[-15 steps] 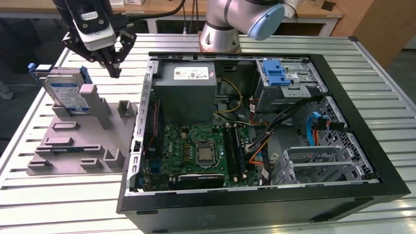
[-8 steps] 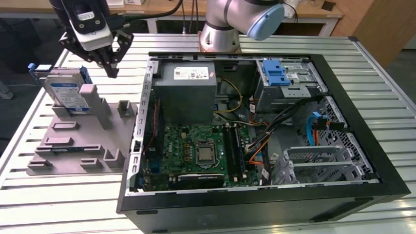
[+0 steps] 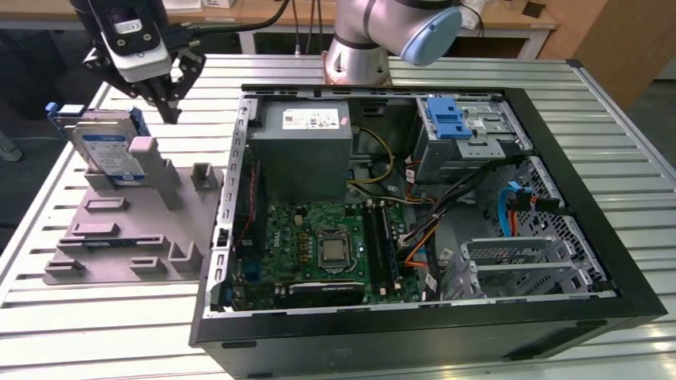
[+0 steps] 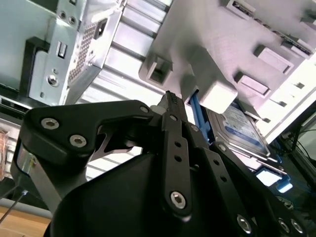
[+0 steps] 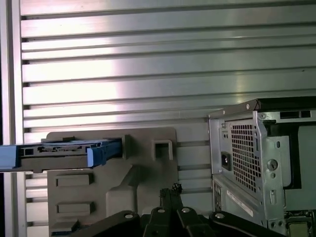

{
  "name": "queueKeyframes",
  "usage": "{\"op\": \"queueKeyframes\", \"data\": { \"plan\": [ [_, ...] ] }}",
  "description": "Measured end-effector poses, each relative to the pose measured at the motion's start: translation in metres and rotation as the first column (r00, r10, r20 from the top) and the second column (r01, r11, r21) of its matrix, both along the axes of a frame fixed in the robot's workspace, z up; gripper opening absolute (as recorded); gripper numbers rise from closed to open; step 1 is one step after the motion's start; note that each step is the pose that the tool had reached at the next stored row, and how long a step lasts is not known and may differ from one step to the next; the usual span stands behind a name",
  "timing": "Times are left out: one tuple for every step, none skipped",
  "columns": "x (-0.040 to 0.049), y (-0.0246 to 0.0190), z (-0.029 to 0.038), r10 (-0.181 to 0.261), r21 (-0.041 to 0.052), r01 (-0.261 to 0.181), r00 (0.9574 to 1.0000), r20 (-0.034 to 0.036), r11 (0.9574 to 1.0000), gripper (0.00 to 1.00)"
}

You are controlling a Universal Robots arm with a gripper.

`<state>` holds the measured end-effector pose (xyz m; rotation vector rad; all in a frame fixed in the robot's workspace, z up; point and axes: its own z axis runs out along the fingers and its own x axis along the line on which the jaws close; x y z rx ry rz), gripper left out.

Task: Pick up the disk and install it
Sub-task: 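Reach for the disk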

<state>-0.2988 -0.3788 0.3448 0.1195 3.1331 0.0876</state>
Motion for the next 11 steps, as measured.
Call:
{"op": "queueKeyframes", "data": {
  "plan": [
    [-0.0025, 0.0008, 0.0, 0.0, 0.0002, 0.0, 1.0, 0.0, 1.0, 0.11],
    [-0.005, 0.0016, 0.0001, 0.0, 0.0004, 0.0, 1.0, -0.0001, 1.0, 0.11],
    [-0.0074, 0.0024, 0.0001, 0.0, 0.0005, 0.0, 1.0, -0.0001, 1.0, 0.11],
    [-0.0095, 0.0028, 0.0, 0.0, 0.0006, 0.0, 1.0, -0.0001, 1.0, 0.11],
    [-0.0112, 0.0031, 0.0, 0.0, 0.0007, 0.0, 1.0, -0.0001, 1.0, 0.11],
    [-0.013, 0.0038, 0.0, 0.0, 0.0008, 0.0, 1.0, 0.0, 1.0, 0.11],
    [-0.0145, 0.0044, 0.0, 0.0, 0.0008, 0.0, 1.0, -0.0001, 1.0, 0.11],
    [-0.0152, 0.0045, 0.0, 0.0, 0.0008, 0.0, 1.0, -0.0001, 1.0, 0.11],
    [-0.0152, 0.0046, 0.0, 0.0, 0.0008, 0.0, 1.0, -0.0001, 1.0, 0.11],
    [-0.0153, 0.0046, 0.0, 0.0, 0.0008, 0.0, 1.0, -0.0001, 1.0, 0.11],
    [-0.0154, 0.0046, 0.0, 0.0, 0.0008, 0.0, 1.0, -0.0001, 1.0, 0.11]
  ]
}}
